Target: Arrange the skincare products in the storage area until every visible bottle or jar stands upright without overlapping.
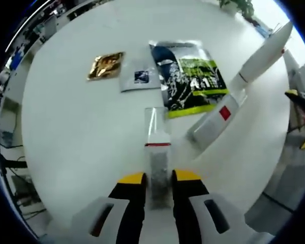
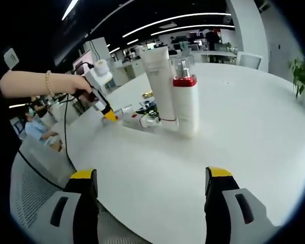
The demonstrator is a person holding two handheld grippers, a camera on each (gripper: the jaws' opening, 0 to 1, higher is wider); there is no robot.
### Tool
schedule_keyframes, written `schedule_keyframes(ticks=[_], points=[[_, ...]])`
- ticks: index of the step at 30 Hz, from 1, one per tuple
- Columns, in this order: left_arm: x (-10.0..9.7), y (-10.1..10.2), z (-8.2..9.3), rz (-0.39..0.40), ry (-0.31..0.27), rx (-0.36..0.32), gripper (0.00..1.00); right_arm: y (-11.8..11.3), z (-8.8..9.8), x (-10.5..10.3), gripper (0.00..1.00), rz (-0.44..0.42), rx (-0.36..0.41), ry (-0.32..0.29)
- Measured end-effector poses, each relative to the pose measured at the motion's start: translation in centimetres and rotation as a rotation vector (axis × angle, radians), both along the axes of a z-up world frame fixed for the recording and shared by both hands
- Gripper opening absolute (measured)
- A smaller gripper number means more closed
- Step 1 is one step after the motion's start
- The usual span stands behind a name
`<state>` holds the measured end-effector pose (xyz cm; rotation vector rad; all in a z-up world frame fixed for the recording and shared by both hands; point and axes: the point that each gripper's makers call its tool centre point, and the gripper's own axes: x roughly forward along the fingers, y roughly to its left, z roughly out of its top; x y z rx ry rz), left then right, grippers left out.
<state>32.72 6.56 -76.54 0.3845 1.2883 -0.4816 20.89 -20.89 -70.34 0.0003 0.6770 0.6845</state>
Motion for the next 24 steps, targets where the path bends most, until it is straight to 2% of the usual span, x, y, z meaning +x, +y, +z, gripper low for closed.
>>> schedule_keyframes(ticks=[2,4,8,11,13,14,18,22,24], points=[[0.6,0.4,-0.4,0.011,0.002,-0.006,0.19,0.0,0.0,0.0,0.87,0.001,0.001,0.002],[0.4,0.3,-0.2,0.029,0.004,-0.020,0.19,0.0,0.0,0.0,0.87,0.002,-0.001,0.000],[0.5,0.4,0.0,0.072,-0.006,-0.078,0.19,0.0,0.0,-0.1,0.87,0.005,-0.005,0.000],[-0.9,-0.3,1.4,0.137,-0.017,-0.140,0.19,0.1,-0.1,0.0,0.86,0.009,-0.002,-0.001],[-0.8,-0.2,1.6,0.154,-0.028,-0.168,0.19,0.2,-0.1,-0.1,0.86,0.015,-0.003,-0.001],[-0.9,-0.3,1.8,0.165,-0.030,-0.189,0.19,0.4,0.0,-0.1,0.86,0.018,-0.002,-0.003],[-0.3,-1.3,2.7,0.242,-0.054,-0.354,0.19,0.6,0.1,-0.2,0.86,0.032,0.002,-0.005],[-0.9,-2.6,4.8,0.229,-0.097,-0.461,0.19,0.9,0.3,-0.3,0.86,0.047,0.009,-0.012],[-2.1,-3.7,6.2,0.224,-0.109,-0.498,0.19,1.2,0.4,-0.4,0.86,0.058,0.021,-0.009]])
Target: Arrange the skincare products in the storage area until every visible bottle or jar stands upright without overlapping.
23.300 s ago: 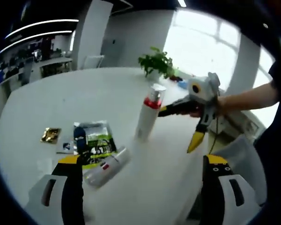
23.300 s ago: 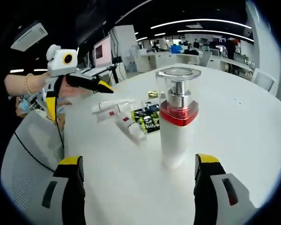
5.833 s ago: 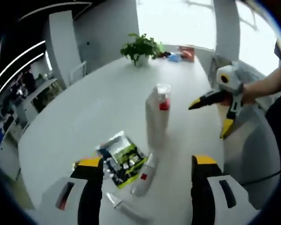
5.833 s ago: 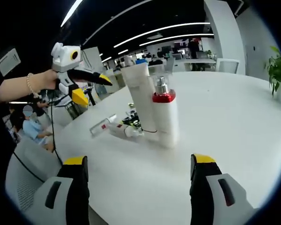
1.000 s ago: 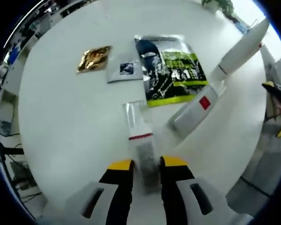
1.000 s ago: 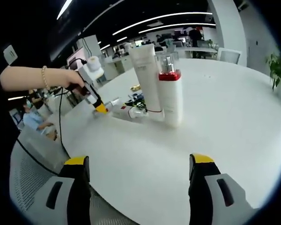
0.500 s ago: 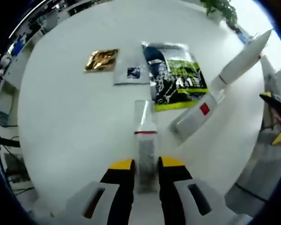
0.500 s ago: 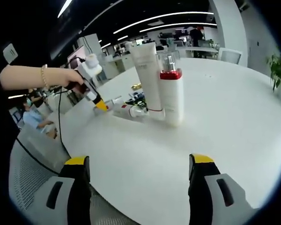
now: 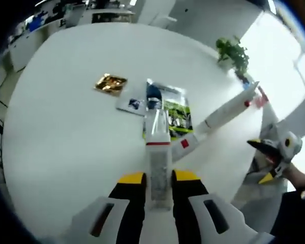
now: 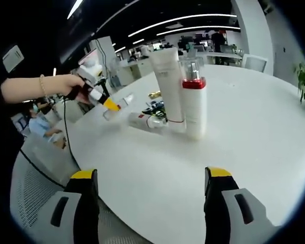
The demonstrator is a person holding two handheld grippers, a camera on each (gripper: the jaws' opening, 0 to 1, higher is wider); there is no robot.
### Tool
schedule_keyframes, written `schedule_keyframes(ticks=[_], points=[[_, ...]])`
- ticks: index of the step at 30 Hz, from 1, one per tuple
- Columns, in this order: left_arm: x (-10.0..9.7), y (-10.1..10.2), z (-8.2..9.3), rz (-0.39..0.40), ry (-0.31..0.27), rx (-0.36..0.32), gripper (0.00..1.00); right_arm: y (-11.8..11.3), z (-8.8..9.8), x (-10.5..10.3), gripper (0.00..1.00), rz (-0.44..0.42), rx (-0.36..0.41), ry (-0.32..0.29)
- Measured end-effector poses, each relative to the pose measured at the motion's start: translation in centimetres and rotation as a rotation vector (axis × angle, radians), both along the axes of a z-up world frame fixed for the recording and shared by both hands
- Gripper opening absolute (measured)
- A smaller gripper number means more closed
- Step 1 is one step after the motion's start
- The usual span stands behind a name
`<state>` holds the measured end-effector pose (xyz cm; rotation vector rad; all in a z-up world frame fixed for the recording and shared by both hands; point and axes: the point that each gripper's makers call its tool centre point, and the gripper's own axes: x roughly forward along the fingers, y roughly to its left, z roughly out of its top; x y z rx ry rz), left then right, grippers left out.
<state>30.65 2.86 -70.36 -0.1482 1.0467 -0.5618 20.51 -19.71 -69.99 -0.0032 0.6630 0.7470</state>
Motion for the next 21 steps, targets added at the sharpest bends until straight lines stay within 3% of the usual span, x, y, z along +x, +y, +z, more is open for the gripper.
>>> schedule_keyframes(ticks=[6,14,20,21], points=[[-0.8,-1.6,2.1,-0.012,-0.049,-0.117,0.19,0.3,0.7,0.1,0.84,-0.007,0.056,-0.003],[-2.9,-3.8,4.6,-0.079,-0.095,-0.198,0.19,1.3,2.3,0.2,0.76,0.006,0.180,0.009],[-4.9,-6.5,7.8,-0.142,-0.148,-0.346,0.19,3.0,6.2,0.5,0.67,0.009,0.386,-0.008],[-5.1,-6.6,8.1,-0.149,-0.157,-0.354,0.19,3.7,7.7,0.5,0.67,0.019,0.448,-0.015]])
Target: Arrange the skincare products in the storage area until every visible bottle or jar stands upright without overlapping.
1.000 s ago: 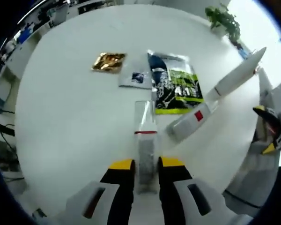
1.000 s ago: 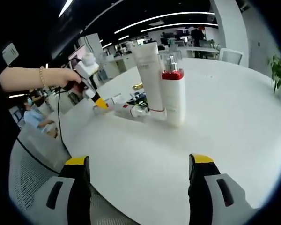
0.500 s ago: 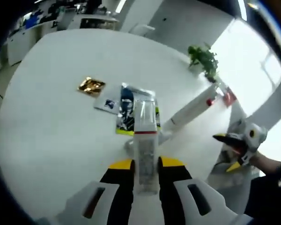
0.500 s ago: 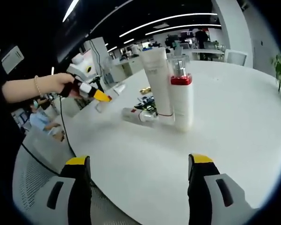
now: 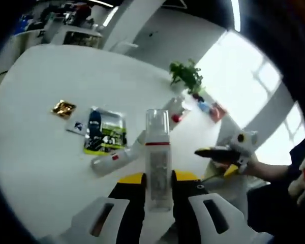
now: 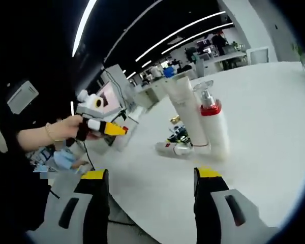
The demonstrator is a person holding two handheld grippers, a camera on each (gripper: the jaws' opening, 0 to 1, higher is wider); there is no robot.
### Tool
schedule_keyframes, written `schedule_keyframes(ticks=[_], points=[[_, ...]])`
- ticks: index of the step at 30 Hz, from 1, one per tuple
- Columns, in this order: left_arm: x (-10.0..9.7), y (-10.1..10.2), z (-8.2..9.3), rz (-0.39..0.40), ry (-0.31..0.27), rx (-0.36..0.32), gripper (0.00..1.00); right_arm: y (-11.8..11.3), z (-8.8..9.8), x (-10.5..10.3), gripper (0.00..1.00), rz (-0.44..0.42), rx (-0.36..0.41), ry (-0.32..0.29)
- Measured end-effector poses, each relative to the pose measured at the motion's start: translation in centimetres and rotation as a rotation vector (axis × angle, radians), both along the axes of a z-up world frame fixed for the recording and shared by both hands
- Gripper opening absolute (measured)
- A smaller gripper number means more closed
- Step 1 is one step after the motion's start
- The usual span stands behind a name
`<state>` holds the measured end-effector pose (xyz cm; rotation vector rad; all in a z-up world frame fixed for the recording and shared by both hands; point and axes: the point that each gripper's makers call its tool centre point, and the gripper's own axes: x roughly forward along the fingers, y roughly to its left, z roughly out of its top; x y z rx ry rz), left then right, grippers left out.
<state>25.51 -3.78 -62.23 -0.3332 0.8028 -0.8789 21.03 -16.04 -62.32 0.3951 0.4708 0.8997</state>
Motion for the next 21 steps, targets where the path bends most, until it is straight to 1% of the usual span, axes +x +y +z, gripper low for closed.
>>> schedule_keyframes(ticks=[1,2,3,4,5,6,7,9,13,15,16,18,21], points=[[-0.5,-0.4,0.5,-0.024,-0.011,-0.017,0.19,0.2,0.4,0.0,0.66,0.002,0.019,0.000],[-0.8,-0.6,0.8,-0.038,-0.017,-0.030,0.19,0.7,1.4,-0.1,0.66,0.009,0.065,0.004],[-1.0,-0.9,1.1,-0.045,-0.027,-0.039,0.19,1.0,2.0,-0.1,0.64,0.014,0.091,0.002],[-1.3,-1.2,1.4,-0.058,-0.034,-0.056,0.19,1.5,2.9,-0.2,0.62,0.023,0.139,0.010],[-1.9,-1.7,2.1,-0.081,-0.040,-0.090,0.19,1.7,3.3,-0.3,0.61,0.034,0.164,0.023],[-2.3,-2.2,2.6,-0.087,-0.049,-0.107,0.19,2.2,3.9,-0.4,0.60,0.049,0.206,0.033],[-2.8,-2.7,3.3,-0.097,-0.057,-0.140,0.19,2.5,4.3,-0.5,0.60,0.061,0.233,0.041],[-3.6,-3.5,4.2,-0.117,-0.067,-0.177,0.19,3.3,5.2,-0.8,0.58,0.089,0.292,0.055],[-5.4,-4.9,5.1,-0.166,-0.086,-0.207,0.19,4.9,6.8,-1.6,0.53,0.151,0.381,0.079],[-6.3,-5.6,5.6,-0.190,-0.083,-0.242,0.19,5.6,7.6,-2.2,0.50,0.190,0.433,0.102],[-6.6,-5.8,5.8,-0.193,-0.089,-0.259,0.19,5.8,7.7,-2.2,0.48,0.194,0.441,0.101],[-7.3,-6.1,6.1,-0.204,-0.084,-0.291,0.19,5.9,8.0,-2.2,0.43,0.197,0.447,0.095],[-7.9,-6.2,6.2,-0.212,-0.077,-0.308,0.19,6.2,8.3,-2.4,0.38,0.209,0.456,0.093]])
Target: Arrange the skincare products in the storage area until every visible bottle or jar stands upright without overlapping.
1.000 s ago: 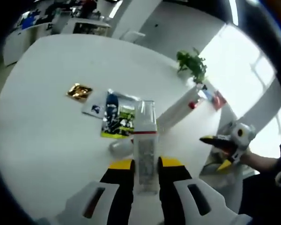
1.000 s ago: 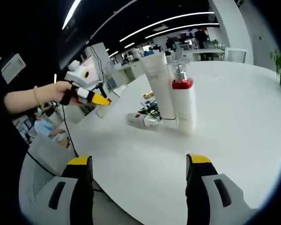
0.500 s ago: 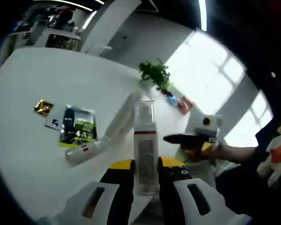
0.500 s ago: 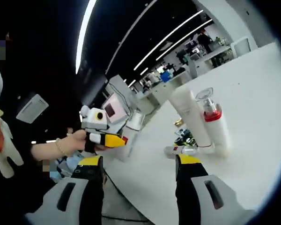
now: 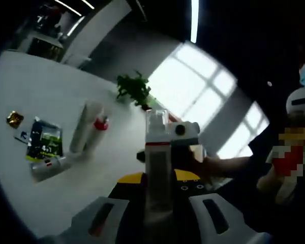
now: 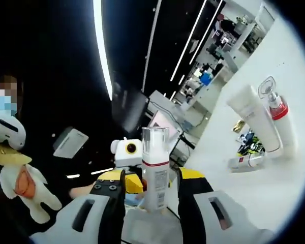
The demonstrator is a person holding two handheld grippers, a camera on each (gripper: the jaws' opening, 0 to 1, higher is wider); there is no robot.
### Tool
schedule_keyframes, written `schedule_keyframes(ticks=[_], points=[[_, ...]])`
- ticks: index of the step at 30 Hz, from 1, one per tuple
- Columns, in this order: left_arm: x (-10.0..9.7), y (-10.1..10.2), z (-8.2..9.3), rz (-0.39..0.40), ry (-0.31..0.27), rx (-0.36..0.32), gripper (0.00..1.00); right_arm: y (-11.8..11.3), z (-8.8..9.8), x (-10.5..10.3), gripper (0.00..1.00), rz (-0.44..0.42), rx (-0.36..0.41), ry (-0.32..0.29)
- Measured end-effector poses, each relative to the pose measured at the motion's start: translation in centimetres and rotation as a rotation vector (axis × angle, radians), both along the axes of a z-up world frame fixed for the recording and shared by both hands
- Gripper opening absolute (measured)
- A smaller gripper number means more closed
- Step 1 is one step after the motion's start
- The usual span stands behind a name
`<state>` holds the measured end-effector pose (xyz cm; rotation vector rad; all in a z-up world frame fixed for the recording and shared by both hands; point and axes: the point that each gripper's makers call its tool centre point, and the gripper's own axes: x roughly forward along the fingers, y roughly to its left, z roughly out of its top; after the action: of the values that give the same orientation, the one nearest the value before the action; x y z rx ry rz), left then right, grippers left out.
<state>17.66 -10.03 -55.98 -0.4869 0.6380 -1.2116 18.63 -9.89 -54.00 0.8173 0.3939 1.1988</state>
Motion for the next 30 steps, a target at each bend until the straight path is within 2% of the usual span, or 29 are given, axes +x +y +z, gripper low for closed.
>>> schedule_keyframes(ticks=[8,18,20,27,29,30], points=[[-0.2,0.0,1.4,0.019,0.020,-0.095,0.19,0.6,0.5,-0.9,0.27,0.046,0.016,0.000],[-0.5,-0.5,1.3,-0.006,0.033,-0.105,0.19,0.7,0.9,-0.7,0.21,0.057,0.035,0.018],[-0.6,-0.5,1.3,-0.010,0.038,-0.109,0.19,0.6,0.9,-0.8,0.21,0.056,0.029,0.005],[-1.5,-0.8,0.6,-0.043,0.039,-0.072,0.18,0.8,0.1,-1.5,0.19,0.086,-0.053,-0.065],[-1.2,-0.5,0.2,-0.029,-0.019,-0.028,0.18,0.8,-0.3,-1.3,0.19,0.076,-0.104,-0.093],[-1.5,-0.5,-0.1,-0.046,-0.029,0.002,0.18,0.8,-0.3,-1.4,0.19,0.085,-0.125,-0.109]])
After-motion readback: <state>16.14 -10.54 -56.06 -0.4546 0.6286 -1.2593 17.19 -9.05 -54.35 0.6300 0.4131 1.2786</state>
